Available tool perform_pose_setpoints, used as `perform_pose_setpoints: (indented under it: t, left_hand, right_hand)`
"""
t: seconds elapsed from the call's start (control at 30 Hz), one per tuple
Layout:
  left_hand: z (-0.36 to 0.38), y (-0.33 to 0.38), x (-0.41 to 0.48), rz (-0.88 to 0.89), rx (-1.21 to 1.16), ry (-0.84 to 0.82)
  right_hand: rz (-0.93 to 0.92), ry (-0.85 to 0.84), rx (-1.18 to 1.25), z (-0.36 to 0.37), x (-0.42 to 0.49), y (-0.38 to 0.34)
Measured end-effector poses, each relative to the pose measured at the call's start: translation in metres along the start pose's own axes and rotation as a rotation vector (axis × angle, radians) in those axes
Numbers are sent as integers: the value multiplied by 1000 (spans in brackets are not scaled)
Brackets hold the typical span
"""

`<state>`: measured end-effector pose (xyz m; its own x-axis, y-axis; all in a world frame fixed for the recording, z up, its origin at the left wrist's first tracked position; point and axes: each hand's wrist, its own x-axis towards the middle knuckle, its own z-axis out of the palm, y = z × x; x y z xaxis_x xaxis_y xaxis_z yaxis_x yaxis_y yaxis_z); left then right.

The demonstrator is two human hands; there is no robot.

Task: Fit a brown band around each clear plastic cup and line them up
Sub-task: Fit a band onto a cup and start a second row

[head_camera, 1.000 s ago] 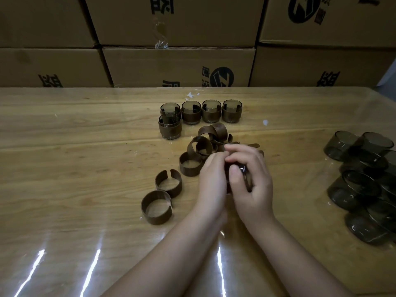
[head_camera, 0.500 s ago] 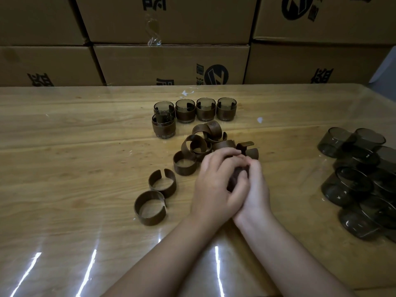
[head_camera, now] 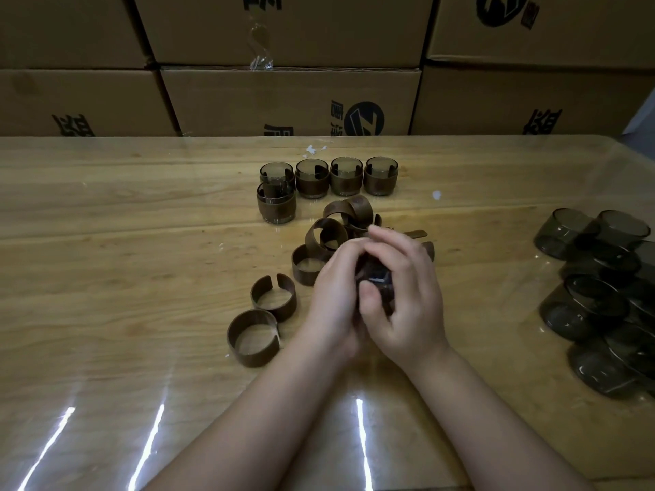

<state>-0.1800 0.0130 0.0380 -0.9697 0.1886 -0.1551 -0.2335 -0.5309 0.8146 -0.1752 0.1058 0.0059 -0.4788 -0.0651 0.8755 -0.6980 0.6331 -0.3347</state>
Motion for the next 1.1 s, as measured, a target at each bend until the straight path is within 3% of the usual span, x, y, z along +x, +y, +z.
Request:
perform_pose_setpoints:
  t: [0.1,0.2,0.27,0.43,0.57,0.7,0.8,0.93,1.1]
  left_hand:
    - [-15,10,4,-254,-51,-137]
    - [-24,12,5,-303,-10,-220]
    - [-19,7,4,-220,24,-175]
    - [5,-21,-1,-47,149,123]
    - [5,-32,-1,110,258,270]
    - [3,-35,-4,342,358,256]
    - [-4,-42,-4,445,725,247]
    - [-5,-48,-1,595,1139,176]
    - [-10,-43,1,792,1109,169]
  right_hand:
    - [-231,-50,-144,-1,1,1]
    - [-262,-44,-163,-2,0,-2]
    - [-126,12,-104,-2,1,-3]
    - [413,108,203,-1,1,-7]
    - [576,69,286,1,-3,-13]
    - [751,138,450,2,1,-22]
    - [1002,207,624,2,1,-22]
    - [1409,331,1071,-6,5,-14]
    - [1547,430,1362,-5,8,-9]
